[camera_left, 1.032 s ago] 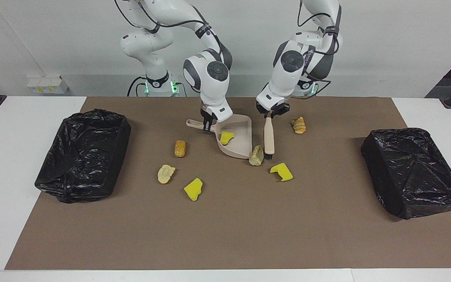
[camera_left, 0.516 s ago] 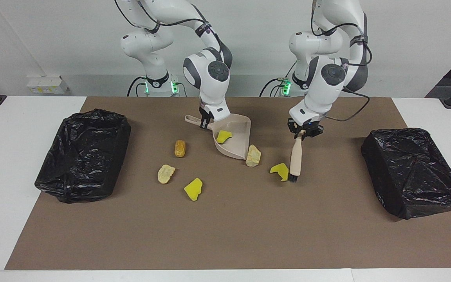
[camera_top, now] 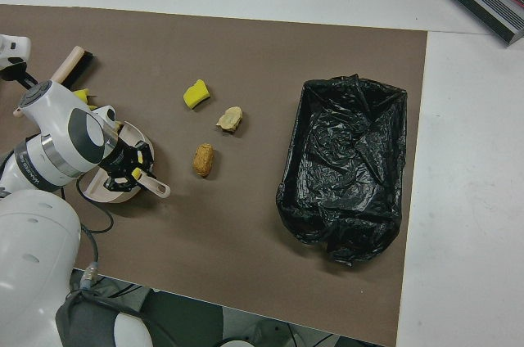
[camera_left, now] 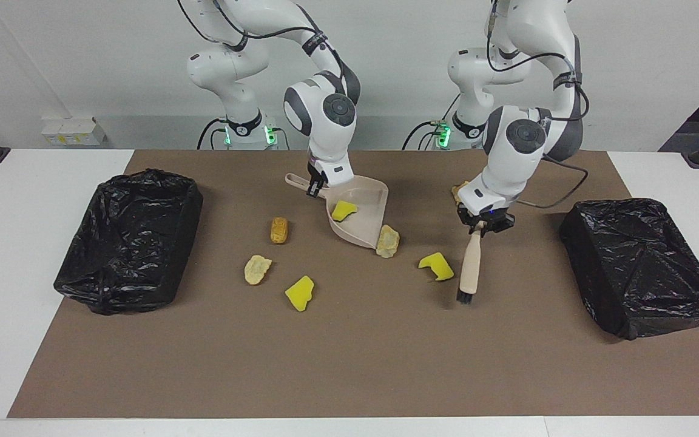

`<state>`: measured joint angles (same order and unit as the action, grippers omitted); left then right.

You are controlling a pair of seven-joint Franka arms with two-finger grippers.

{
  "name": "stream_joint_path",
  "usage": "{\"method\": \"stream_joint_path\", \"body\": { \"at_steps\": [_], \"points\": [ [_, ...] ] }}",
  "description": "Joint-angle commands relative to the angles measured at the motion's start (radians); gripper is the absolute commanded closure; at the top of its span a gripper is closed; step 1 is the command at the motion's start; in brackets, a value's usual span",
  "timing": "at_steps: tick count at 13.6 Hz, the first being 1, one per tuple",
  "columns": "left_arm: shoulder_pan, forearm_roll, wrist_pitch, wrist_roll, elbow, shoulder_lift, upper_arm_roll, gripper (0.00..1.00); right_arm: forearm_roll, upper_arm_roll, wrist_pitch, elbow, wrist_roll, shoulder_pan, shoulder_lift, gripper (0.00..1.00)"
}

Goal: Sweep and dump trash in bin
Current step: 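Push the scraps into the dustpan with the brush in the left gripper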

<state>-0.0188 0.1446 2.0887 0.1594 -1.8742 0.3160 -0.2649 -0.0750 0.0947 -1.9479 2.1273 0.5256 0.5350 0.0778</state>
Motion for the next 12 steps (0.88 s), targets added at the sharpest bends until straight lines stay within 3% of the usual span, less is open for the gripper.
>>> {"method": "stream_joint_path", "body": {
  "at_steps": [1, 8, 10, 12],
  "points": [
    [-0.012, 0.016, -0.030, -0.039, -0.093, -0.064, -0.031, 1.00, -0.022, 0.002, -0.032, 0.003, -0.042, -0.006, 0.002, 1.00],
    [-0.010, 0.004, -0.171, -0.372, -0.293, -0.225, -0.321, 1.00, -0.022, 0.002, -0.056, -0.009, 0.063, -0.043, 0.030, 1.00],
    [-0.010, -0.084, -0.252, -0.399, -0.286, -0.267, -0.390, 1.00, -0.020, 0.002, -0.045, -0.015, 0.057, -0.035, 0.030, 1.00],
    [-0.010, -0.167, -0.253, -0.443, -0.280, -0.311, -0.413, 1.00, -0.020, 0.002, -0.042, -0.015, 0.057, -0.035, 0.028, 1.00]
  ]
}}
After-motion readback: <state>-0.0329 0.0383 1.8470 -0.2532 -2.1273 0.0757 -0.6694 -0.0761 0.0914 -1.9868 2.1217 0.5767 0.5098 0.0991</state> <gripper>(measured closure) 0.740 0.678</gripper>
